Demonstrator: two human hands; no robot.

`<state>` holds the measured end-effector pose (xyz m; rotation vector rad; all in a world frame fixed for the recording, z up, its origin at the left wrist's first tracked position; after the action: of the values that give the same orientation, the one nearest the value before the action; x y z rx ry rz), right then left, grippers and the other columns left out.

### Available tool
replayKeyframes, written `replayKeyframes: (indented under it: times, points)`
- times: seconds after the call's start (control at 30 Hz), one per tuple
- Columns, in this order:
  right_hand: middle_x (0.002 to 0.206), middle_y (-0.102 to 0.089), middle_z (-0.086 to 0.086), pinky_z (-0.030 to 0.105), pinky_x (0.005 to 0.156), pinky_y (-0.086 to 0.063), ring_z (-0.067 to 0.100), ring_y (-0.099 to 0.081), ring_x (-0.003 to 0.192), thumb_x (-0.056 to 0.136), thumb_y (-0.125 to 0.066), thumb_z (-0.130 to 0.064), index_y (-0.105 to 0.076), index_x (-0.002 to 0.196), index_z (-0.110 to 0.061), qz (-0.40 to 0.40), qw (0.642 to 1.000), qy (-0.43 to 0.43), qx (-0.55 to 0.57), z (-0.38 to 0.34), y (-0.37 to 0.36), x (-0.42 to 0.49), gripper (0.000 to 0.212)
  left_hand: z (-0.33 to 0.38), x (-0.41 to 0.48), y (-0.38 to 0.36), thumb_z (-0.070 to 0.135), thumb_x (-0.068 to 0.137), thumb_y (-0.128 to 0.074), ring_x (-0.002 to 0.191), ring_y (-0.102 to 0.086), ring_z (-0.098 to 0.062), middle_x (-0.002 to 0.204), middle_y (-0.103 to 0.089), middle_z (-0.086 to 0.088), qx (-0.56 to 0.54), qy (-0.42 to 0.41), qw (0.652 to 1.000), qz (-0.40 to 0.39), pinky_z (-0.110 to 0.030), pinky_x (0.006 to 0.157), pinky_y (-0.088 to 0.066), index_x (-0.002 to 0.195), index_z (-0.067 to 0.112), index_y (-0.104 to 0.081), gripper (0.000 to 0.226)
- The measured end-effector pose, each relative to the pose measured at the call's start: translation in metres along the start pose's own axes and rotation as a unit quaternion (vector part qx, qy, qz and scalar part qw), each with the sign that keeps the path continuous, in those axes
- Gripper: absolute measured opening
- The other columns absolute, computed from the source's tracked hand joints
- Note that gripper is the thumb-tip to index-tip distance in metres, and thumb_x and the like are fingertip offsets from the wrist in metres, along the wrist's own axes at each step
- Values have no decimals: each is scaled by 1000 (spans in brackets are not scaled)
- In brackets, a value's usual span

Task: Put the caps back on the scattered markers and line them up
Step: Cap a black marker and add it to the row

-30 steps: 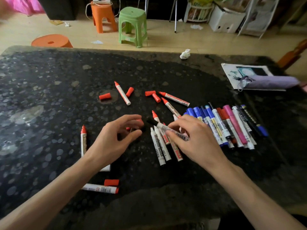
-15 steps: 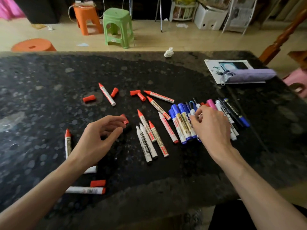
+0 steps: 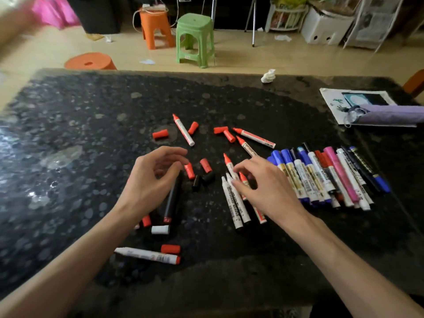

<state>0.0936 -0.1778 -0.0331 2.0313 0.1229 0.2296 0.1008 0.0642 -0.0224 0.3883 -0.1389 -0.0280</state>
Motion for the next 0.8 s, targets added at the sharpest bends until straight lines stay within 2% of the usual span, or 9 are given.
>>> replayKeyframes:
  times: [0.07, 0.17, 0.3, 0.47, 0.5, 0.57, 0.63, 0.7, 0.8]
  points:
    - [117, -55, -13, 27, 94, -47, 7, -53, 114, 93, -75, -38, -64, 129, -33, -39, 997, 58, 18, -20, -17, 3, 38, -2, 0, 4, -2, 97, -61, 95, -74, -8, 97, -79, 6, 0, 3, 1000, 4, -31, 94, -58, 114, 18, -72, 29]
    - [126, -53, -8, 26, 98, -44, 13, -48, 119, 93, -75, -29, -60, 139, -31, -49, 992, 115, -29, -41, -36, 7, 48, -5, -1, 8, -1, 97, -62, 96, -74, -8, 97, -79, 6, 5, 10, 1000, 1, -36, 94, -58, 114, 20, -72, 28]
    - [120, -58, -3, 35, 101, -50, 21, -52, 115, 90, -77, -23, -68, 126, -23, -15, 988, 133, -77, -50, -48, 14, 37, -9, -3, 10, 1, 96, -64, 96, -73, -4, 96, -78, 10, 31, 21, 999, -4, -34, 93, -58, 112, 22, -74, 28]
    - [107, -57, -2, 40, 95, -53, 19, -50, 105, 87, -81, -24, -70, 108, -22, -6, 985, 147, -88, -54, -50, 17, 23, -15, -2, 15, 5, 96, -64, 95, -72, -2, 97, -78, 10, 66, 27, 997, -8, -33, 95, -58, 112, 23, -74, 25]
    - [105, -58, -3, 38, 98, -51, 18, -51, 103, 88, -80, -26, -71, 107, -22, 0, 987, 147, -68, -55, -49, 17, 21, -15, -1, 16, 7, 96, -65, 96, -72, -2, 97, -78, 10, 67, 27, 997, -12, -33, 95, -58, 112, 22, -74, 23]
    - [101, -60, -8, 31, 99, -48, 11, -55, 100, 90, -78, -30, -73, 108, -26, 2, 992, 119, 40, -58, -41, 14, 18, -15, -2, 12, 14, 98, -68, 96, -73, -4, 100, -78, 9, 60, 27, 997, -36, -32, 95, -58, 113, 21, -74, 18]
    - [97, -68, -14, 23, 88, -51, 5, -65, 96, 92, -78, -30, -74, 108, -28, -10, 981, 75, 179, -61, -34, 12, 16, -13, -5, 0, 18, 99, -67, 93, -75, -9, 101, -79, 5, 32, 37, 994, -96, -33, 92, -60, 117, 17, -73, 19]
    - [96, -75, -15, 21, 82, -55, 3, -72, 94, 93, -78, -24, -74, 109, -25, -27, 958, 45, 281, -66, -30, 10, 16, -9, -9, -11, 19, 102, -62, 88, -77, -12, 98, -79, 2, 22, 45, 987, -152, -30, 82, -62, 121, 14, -72, 22]
    - [97, -77, -15, 22, 87, -58, 2, -74, 96, 93, -78, -19, -75, 110, -23, -47, 945, 36, 323, -67, -27, 3, 18, -8, -11, -14, 22, 101, -63, 77, -75, -9, 85, -79, 4, 33, 52, 983, -175, -25, 64, -58, 114, 16, -76, 20]
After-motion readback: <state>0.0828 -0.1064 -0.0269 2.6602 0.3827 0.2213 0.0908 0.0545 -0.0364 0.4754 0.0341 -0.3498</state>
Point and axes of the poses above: each hand's wrist, its own x-axis towards the middle knuckle, its own y-axis out of the back of the hand, z = x × y, the point moved 7 cm from there along x, towards the middle knuckle
